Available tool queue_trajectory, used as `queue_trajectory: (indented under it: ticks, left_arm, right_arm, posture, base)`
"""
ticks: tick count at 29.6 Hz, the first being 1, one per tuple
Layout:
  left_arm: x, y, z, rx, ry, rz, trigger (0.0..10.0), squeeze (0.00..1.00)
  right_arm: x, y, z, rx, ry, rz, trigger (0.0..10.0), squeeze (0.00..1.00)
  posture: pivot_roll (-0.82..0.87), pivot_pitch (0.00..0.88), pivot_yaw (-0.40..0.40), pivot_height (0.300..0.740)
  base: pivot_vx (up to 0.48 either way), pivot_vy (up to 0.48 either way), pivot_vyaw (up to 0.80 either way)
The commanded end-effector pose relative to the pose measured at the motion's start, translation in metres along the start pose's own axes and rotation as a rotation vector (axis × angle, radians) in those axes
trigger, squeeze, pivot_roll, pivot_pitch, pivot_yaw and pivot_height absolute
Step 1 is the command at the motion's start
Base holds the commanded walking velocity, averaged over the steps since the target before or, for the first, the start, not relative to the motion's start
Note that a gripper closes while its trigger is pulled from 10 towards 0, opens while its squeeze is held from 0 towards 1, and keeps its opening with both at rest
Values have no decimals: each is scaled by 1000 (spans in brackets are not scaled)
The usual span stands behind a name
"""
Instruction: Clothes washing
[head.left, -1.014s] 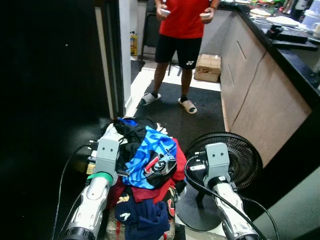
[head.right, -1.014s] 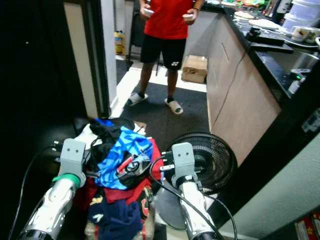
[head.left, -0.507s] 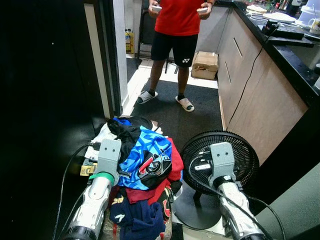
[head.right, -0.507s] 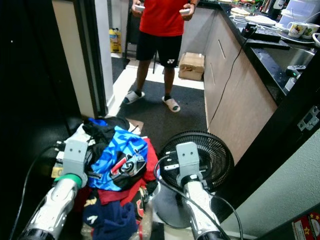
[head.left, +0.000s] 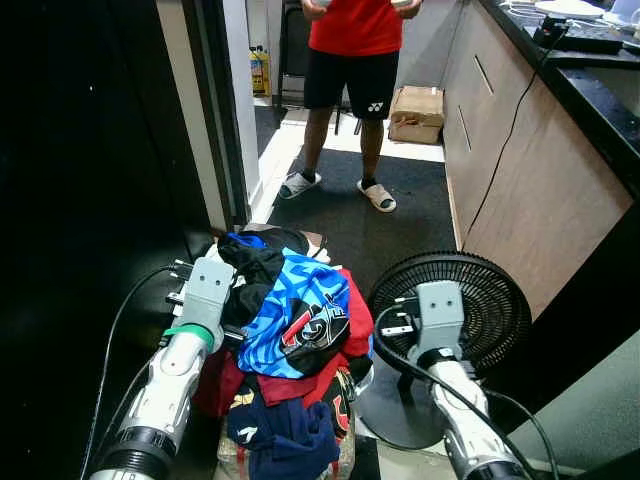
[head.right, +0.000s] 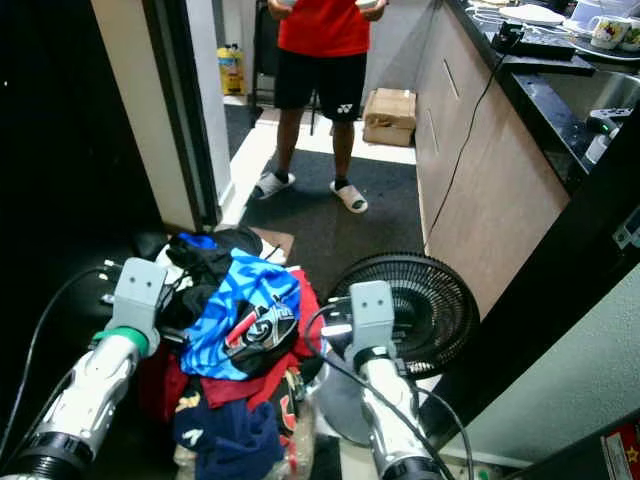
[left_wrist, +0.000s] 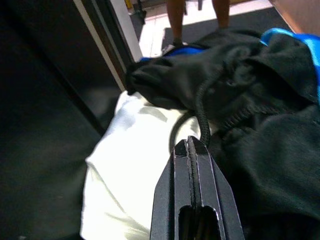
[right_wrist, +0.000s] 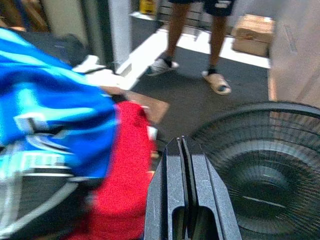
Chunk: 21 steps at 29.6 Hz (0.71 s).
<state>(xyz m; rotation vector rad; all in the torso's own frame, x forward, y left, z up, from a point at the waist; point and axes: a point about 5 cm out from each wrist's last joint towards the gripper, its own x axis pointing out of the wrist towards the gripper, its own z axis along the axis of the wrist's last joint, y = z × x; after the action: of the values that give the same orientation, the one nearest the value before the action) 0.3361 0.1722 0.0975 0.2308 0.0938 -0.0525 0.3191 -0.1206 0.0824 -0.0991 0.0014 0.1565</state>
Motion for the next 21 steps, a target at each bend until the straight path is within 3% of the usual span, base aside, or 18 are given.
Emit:
queue_trajectory:
  ticks: [1, 6, 12, 13, 15, 16, 21]
  left_arm:
    - [2, -6, -1, -15, 17, -15, 10000, 0]
    - [4, -9, 3, -30, 3, -15, 10000, 0]
    - [3, -8, 3, -39, 1, -13, 10000, 0]
    - [2, -7, 3, -41, 3, -11, 10000, 0]
    - [2, -7, 2, -42, 4, -10, 10000, 0]
    - [1, -6, 2, -45, 6, -6, 10000, 0]
    - [0, -4, 1, -46, 8, 1, 10000, 0]
  right_arm:
    - [2, 9, 4, -1, -7, 34, 10000, 0]
    - [4, 14, 9, 8, -19, 62, 10000, 0]
    - [6, 21, 13, -29, -28, 226, 10000, 0]
    - [6, 21, 10, -42, -15, 226, 10000, 325]
    - [7, 20, 7, -49, -5, 222, 10000, 325]
    - [7, 20, 2, -46, 19, 218, 10000, 1000]
    - [10, 20, -5, -25, 67, 222, 10000, 1000]
  posture:
    - [-17, 44, 36, 740]
    - [-24, 44, 31, 740]
    - [-22, 44, 24, 740]
    - [-19, 45, 22, 740]
    - [-19, 45, 22, 740]
    - [-16, 47, 21, 740]
    - [-7, 57, 21, 740]
  base:
    - [0, 0, 0]
    - [0, 0, 0]
    - [0, 0, 0]
    - [0, 0, 0]
    - [0, 0, 0]
    - [0, 0, 0]
    - [0, 0, 0]
